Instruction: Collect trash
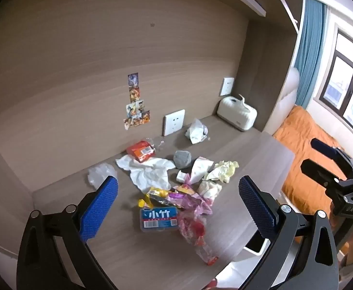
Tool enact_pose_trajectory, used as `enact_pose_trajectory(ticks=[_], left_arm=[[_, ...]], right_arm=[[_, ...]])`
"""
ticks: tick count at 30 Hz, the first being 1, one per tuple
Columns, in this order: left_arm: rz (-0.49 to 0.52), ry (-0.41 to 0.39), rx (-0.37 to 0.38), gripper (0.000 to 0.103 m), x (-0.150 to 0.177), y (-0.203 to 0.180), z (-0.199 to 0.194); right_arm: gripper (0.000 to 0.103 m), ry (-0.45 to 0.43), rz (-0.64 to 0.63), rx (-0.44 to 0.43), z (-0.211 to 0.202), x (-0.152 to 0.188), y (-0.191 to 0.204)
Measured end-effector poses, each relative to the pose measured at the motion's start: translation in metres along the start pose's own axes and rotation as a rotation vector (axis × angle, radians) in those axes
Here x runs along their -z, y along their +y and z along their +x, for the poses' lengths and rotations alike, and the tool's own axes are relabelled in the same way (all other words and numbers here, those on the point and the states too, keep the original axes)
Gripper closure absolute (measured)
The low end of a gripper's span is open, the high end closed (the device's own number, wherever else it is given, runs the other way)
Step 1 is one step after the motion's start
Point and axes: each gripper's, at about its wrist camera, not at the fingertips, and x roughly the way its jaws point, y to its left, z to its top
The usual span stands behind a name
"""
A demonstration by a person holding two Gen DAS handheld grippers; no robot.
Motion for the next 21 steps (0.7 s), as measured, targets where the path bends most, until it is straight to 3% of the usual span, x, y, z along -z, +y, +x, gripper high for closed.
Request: enact_pose_trajectory(ticks=[7,21], left_arm=[[0.026,-0.007,-0.06,0.004,-0.004,0.001,0.009],[0.056,-0.006,-0.075,0.004,0.004,-0.004,0.009]], right_arm=[[0.004,0.022,-0.007,-0.005,0.007,-0.001,0.002],[0.004,0.03,-0.013,-0.015,0.016,-0.001,0.003]])
